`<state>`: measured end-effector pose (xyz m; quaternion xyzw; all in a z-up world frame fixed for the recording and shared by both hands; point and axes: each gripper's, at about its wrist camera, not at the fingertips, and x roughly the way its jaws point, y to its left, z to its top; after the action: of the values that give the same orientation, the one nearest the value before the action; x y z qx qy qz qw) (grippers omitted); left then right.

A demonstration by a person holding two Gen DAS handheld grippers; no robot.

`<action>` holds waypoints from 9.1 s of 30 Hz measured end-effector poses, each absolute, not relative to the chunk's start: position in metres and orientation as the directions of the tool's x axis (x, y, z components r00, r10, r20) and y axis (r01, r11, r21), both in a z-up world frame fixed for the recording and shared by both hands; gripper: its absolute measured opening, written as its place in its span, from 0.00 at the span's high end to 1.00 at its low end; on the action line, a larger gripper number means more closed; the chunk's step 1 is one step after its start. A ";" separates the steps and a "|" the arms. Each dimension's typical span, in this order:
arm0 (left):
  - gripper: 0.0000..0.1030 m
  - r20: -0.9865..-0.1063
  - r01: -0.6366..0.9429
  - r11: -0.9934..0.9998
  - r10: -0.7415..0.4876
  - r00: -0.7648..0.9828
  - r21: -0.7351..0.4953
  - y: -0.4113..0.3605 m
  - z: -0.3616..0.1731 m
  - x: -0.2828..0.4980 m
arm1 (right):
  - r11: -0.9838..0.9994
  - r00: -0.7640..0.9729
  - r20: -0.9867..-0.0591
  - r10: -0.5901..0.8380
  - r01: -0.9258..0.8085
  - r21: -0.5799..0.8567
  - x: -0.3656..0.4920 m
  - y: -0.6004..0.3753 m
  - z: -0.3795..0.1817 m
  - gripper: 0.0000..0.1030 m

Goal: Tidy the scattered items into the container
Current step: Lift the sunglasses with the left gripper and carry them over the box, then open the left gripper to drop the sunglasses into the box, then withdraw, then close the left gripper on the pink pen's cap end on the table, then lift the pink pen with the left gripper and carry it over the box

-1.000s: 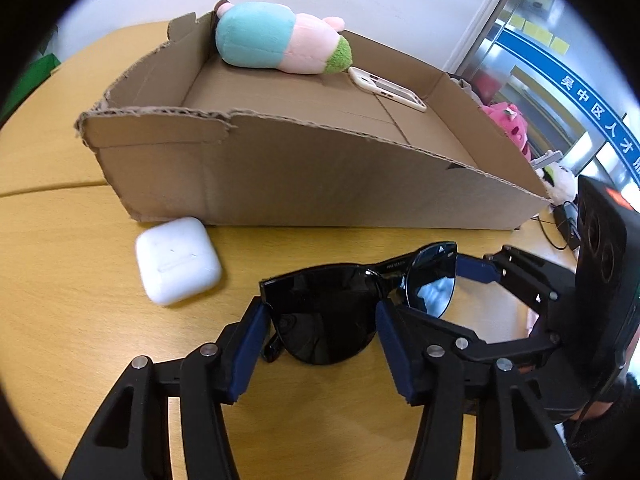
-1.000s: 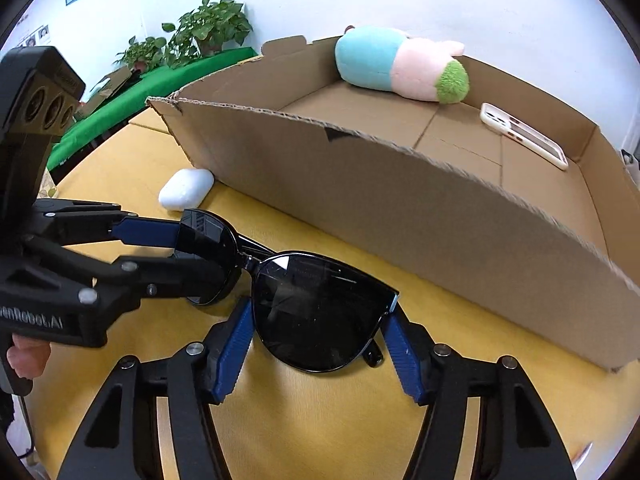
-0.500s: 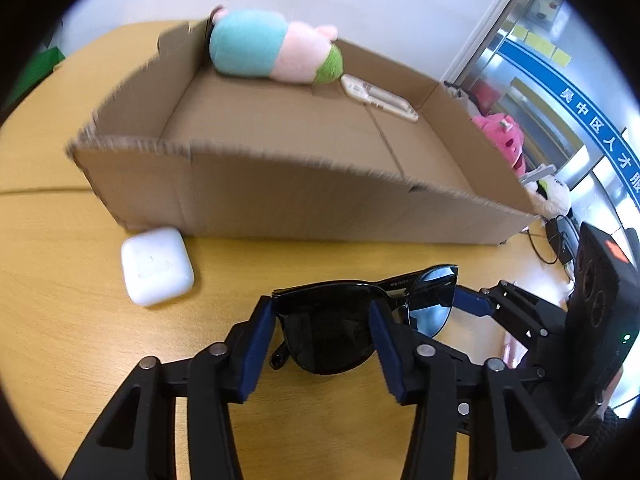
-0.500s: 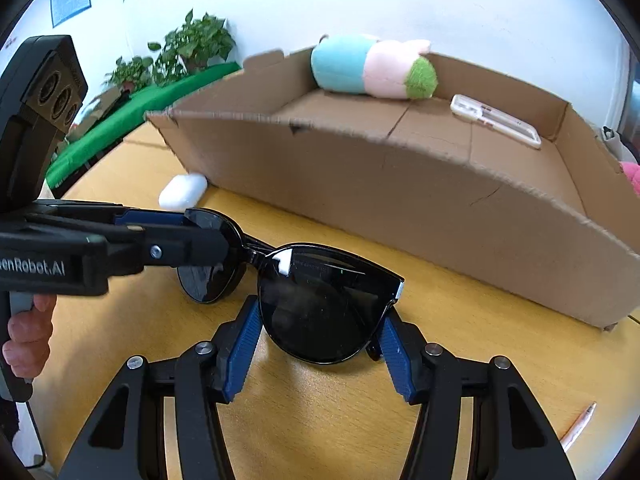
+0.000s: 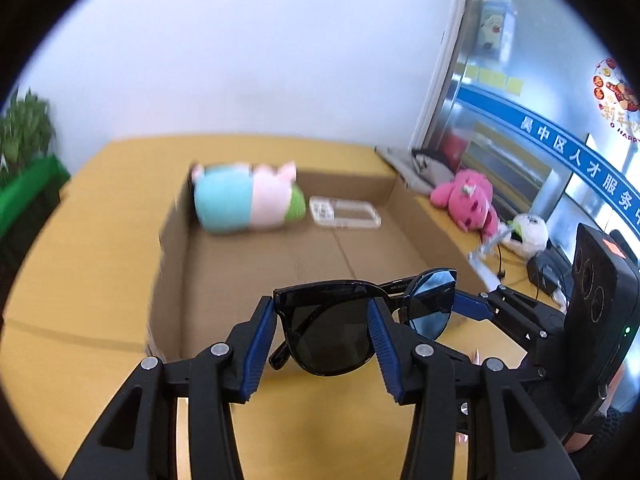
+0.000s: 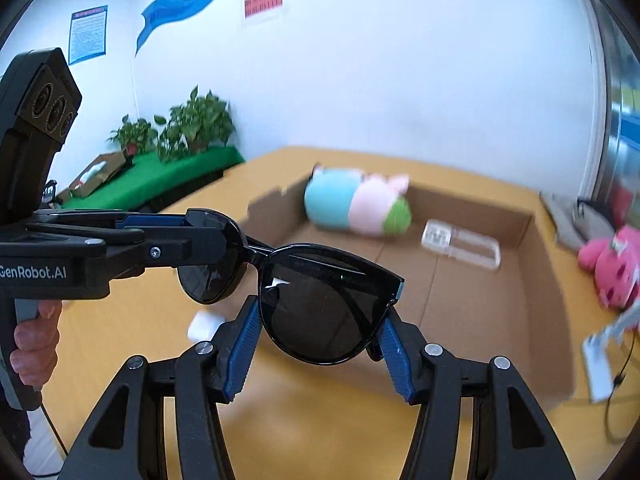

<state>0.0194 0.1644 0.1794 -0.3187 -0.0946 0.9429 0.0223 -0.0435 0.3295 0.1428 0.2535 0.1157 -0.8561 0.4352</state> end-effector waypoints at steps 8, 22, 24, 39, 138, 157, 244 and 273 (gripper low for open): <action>0.55 -0.505 -0.011 -0.995 0.058 -0.861 -0.094 0.149 0.255 -0.015 | -0.600 -0.546 -0.446 -0.709 0.799 -0.025 -0.082 0.303 0.221 0.40; 0.55 -0.575 0.018 -0.998 0.019 -0.818 -0.058 0.105 0.253 -0.110 | -0.606 -0.534 -0.534 -0.656 0.794 -0.049 -0.179 0.228 0.246 0.40; 0.55 -0.608 0.023 -0.996 0.036 -0.793 -0.088 0.097 0.234 -0.119 | -0.604 -0.507 -0.569 -0.647 0.797 -0.023 -0.192 0.219 0.228 0.40; 0.55 -0.832 0.110 -0.967 0.136 -0.537 -0.230 0.054 0.101 -0.185 | -0.598 -0.301 -0.804 -0.512 0.797 0.082 -0.258 0.167 0.085 0.40; 0.20 -0.578 0.218 -0.974 -0.140 -0.804 -0.068 0.208 0.152 0.034 | -0.742 -0.545 -0.611 -0.574 0.663 0.105 -0.080 0.387 0.151 0.00; 0.20 -0.605 0.185 -0.980 -0.102 -0.789 -0.076 0.221 0.141 0.031 | -0.751 -0.542 -0.619 -0.569 0.649 0.122 -0.083 0.403 0.144 0.00; 0.80 -0.706 -0.086 -0.964 0.243 -0.665 -0.250 0.302 0.130 -0.005 | -0.603 -0.304 -0.651 -0.696 0.740 0.298 -0.140 0.366 0.170 0.88; 0.81 -0.923 0.127 -0.941 0.271 -0.274 -0.314 0.211 0.046 -0.216 | -0.668 -0.003 -0.845 -0.535 0.613 0.421 -0.338 0.219 0.047 0.89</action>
<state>-0.2155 0.2111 0.0463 -0.6008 -0.1656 0.7807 0.0458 -0.3383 0.2192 0.0469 0.5780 0.0340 -0.7072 0.4058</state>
